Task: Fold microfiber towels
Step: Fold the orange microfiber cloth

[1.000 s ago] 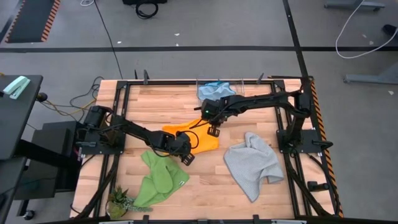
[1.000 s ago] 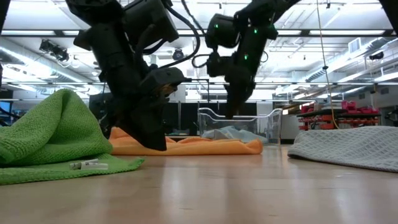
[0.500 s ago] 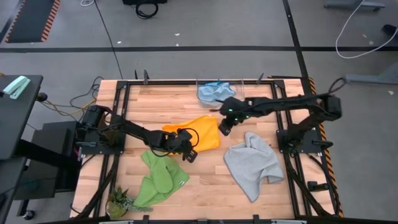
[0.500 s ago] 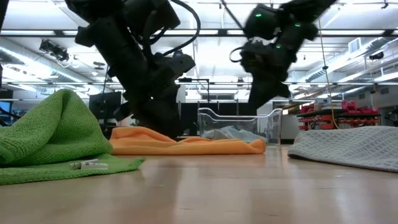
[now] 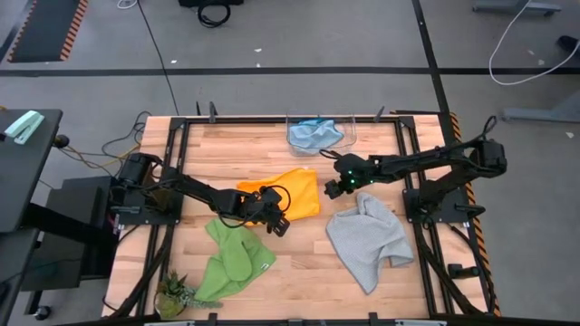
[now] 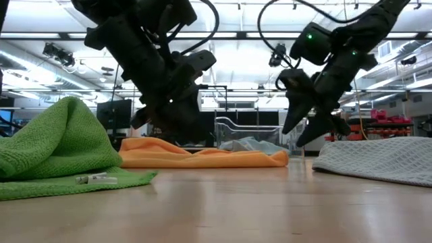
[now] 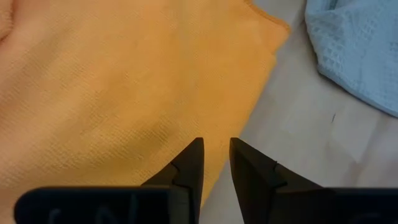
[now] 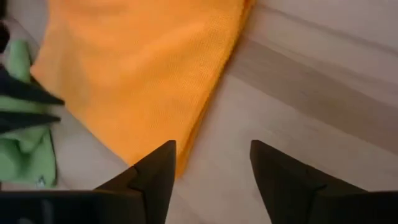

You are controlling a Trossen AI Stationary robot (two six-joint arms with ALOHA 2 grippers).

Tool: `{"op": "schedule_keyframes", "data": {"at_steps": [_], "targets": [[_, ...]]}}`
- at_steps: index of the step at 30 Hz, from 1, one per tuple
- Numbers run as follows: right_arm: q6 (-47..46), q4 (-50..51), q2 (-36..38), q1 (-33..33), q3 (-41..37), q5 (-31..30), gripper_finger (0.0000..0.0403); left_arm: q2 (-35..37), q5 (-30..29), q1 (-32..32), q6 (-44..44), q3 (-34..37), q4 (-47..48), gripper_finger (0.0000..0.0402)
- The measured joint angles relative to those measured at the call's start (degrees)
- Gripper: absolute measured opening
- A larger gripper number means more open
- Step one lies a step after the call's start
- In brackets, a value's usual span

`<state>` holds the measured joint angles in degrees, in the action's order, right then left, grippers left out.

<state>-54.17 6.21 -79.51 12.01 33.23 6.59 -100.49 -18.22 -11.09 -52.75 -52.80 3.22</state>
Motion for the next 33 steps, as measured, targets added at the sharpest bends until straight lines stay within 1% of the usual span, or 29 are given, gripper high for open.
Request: {"op": "schedule_keyframes", "data": {"at_steps": [6,18,25,33], "targets": [[-4.2,-4.1,-3.8,0.5,-0.6,0.2,0.0228,1.5,0.0,0.0,0.0,0.0,-0.1,0.0081],[-9.3,-15.9,-12.4,1.4,-0.5,1.7,0.0217,2.8,-0.1,0.0,1.0,0.0,0.1,0.009],[-10.8,-18.9,-13.6,1.4,-0.5,1.9,0.0217,3.5,0.0,0.0,1.6,-0.1,0.2,0.0083],[-14.0,-21.2,-15.2,0.6,-0.5,1.2,0.0216,4.3,0.0,0.0,2.5,-0.1,0.3,0.0091]]}}
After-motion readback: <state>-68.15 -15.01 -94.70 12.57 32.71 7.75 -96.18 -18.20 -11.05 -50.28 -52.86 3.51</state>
